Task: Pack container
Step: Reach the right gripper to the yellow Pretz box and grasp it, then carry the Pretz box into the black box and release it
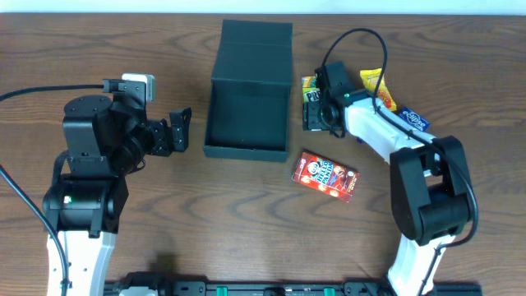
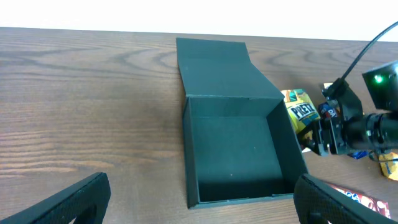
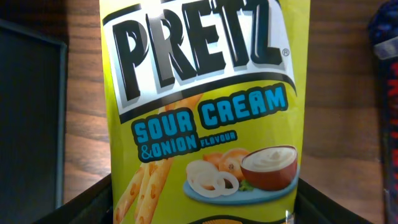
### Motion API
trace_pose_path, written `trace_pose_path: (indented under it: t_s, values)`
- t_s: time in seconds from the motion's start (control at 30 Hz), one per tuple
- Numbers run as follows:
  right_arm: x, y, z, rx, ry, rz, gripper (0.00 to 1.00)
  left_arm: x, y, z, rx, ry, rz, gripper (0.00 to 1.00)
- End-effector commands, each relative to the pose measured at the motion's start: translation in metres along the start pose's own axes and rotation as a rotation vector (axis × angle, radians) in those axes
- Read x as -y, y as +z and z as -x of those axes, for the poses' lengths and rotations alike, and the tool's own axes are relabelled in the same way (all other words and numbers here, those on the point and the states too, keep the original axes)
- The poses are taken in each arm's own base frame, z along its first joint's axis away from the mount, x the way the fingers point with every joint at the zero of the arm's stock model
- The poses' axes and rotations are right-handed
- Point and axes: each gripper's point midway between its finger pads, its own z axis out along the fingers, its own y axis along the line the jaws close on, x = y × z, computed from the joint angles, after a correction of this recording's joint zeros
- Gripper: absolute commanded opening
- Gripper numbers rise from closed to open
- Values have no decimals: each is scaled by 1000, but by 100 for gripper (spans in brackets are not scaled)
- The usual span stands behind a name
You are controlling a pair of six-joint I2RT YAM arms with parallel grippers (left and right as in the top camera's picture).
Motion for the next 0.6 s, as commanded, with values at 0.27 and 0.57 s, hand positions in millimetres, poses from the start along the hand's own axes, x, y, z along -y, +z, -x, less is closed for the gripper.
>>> trace_pose_path:
  t_s: [0.27,0.57]
  values:
    - [-18,-63,57,37,-12,-2,63,1,-4,5,17,20,-3,95]
    - [-59,-112,68,24,-21,120,59,1,-4,7,27,23,-2,95]
